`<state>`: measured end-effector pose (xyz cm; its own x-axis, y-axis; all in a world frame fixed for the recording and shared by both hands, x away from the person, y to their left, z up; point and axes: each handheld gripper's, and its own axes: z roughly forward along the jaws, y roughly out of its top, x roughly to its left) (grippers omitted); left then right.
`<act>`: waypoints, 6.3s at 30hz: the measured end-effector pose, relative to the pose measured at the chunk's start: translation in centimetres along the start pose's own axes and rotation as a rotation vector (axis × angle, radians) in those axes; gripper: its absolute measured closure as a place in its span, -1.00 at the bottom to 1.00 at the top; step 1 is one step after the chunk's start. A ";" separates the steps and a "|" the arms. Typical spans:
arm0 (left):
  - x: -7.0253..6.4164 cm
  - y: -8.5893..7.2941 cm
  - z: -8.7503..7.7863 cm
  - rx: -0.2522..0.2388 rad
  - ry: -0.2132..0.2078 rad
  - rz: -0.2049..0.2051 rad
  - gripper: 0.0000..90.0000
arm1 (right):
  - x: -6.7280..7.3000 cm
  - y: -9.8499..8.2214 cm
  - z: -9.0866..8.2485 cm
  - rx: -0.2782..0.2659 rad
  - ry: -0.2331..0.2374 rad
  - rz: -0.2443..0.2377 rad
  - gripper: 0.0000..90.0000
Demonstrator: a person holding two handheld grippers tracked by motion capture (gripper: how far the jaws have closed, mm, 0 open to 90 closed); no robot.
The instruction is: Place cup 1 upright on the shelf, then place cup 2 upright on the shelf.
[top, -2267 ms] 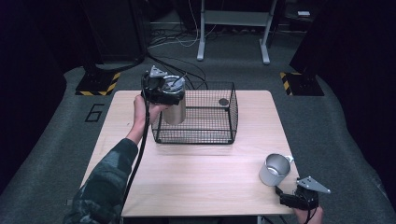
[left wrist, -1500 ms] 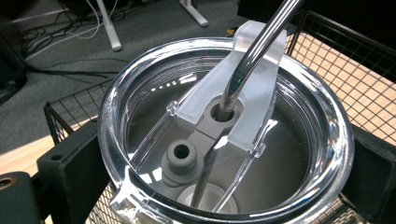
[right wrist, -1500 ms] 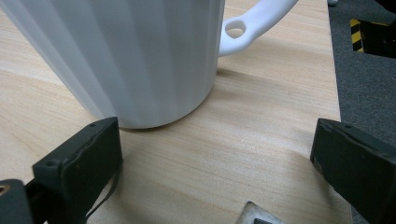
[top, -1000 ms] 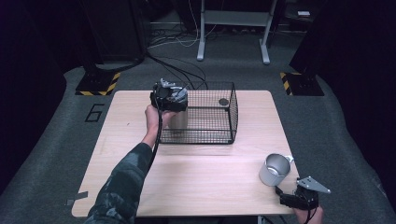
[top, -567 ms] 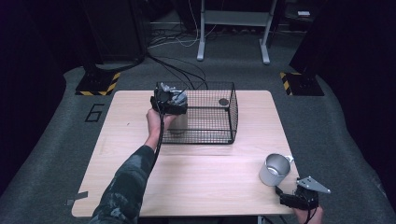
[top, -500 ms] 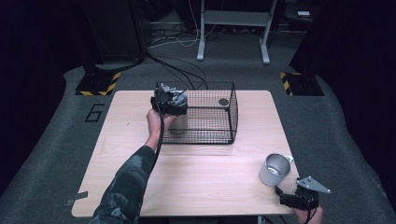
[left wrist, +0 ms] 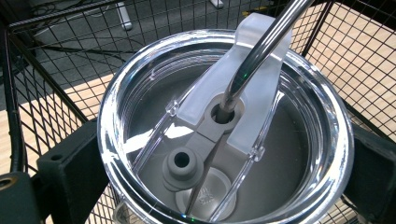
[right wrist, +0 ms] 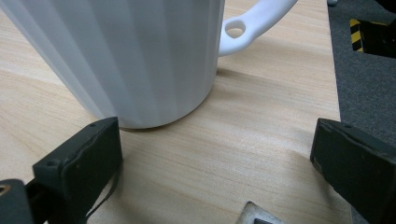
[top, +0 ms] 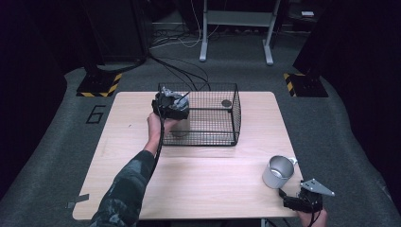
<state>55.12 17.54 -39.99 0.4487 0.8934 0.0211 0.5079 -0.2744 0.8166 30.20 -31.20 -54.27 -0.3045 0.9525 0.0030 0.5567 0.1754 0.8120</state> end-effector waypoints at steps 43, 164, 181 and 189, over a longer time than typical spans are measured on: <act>0.5 0.6 -10.9 -0.090 -0.163 0.064 -1.00 | 0.0 0.0 0.0 0.001 -0.002 -0.003 -0.96; 5.9 -21.7 -7.7 0.156 0.005 -0.023 -1.00 | 4.4 12.2 -1.1 0.051 0.050 -0.147 -0.87; 5.9 -21.7 -7.7 0.155 0.006 -0.022 -1.00 | 6.4 14.4 -1.5 0.042 0.115 -0.178 -0.87; 5.9 -21.7 -7.7 0.155 0.006 -0.022 -1.00 | 7.5 15.2 -1.4 0.036 0.148 -0.201 -0.87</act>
<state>41.14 31.49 -53.14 0.4321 0.9018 0.0080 0.6251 -0.3059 0.7181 35.29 -21.72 -41.11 -0.5204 0.8512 -0.0688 0.4997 0.3689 0.7837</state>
